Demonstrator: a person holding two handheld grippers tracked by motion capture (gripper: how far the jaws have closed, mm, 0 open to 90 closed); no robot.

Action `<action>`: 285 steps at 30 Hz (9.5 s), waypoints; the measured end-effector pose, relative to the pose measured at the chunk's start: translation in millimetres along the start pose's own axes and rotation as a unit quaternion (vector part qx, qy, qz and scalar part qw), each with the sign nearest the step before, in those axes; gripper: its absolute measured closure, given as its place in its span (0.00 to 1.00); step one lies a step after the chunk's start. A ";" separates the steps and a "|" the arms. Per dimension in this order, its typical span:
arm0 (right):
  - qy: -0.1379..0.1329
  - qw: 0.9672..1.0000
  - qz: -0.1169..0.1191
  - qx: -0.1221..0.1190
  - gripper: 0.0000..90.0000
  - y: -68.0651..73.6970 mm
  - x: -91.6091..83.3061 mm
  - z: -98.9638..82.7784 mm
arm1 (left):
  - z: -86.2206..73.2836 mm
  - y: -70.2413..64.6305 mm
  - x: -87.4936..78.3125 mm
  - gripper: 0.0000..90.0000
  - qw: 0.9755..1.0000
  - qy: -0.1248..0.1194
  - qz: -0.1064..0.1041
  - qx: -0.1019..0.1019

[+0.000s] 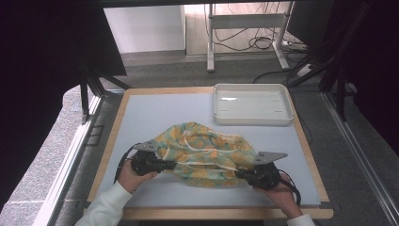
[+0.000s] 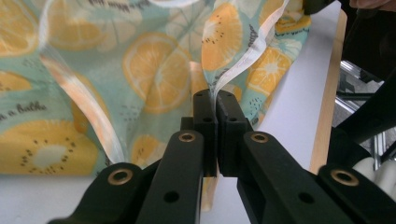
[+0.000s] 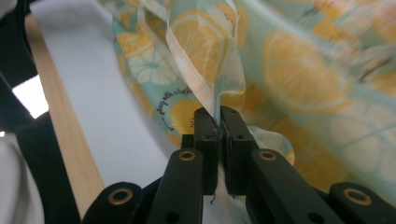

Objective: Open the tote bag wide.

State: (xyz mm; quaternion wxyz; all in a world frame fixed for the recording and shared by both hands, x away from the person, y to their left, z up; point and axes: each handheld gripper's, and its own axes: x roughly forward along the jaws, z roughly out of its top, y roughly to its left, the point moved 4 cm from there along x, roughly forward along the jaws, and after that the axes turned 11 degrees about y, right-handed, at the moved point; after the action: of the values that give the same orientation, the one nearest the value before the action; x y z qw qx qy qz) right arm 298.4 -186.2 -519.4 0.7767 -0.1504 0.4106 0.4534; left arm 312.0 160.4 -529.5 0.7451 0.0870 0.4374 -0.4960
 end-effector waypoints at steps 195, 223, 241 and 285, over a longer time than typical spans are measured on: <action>-0.067 0.991 -0.108 0.041 0.99 -59.1 13.2 94.3 | 64.2 36.4 -17.3 1.00 0.989 -0.073 0.127 -0.022; 0.068 0.988 -0.122 0.069 0.99 -78.9 72.6 71.4 | 46.6 70.1 26.3 1.00 0.986 0.007 0.151 -0.070; 0.065 0.989 -0.104 0.080 0.92 -81.6 72.0 61.7 | 38.1 70.8 34.5 0.98 0.988 0.016 0.131 -0.077; -0.026 0.993 -0.105 0.048 0.47 -44.4 13.9 102.1 | 42.3 64.9 32.4 0.96 0.989 0.005 0.129 -0.065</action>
State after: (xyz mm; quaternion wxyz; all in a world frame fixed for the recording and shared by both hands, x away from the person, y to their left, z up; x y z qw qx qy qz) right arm 389.9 -140.4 -473.3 0.8367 -0.1437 0.3935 0.3528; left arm 392.9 147.1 -547.7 0.8050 0.0966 0.4571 -0.3656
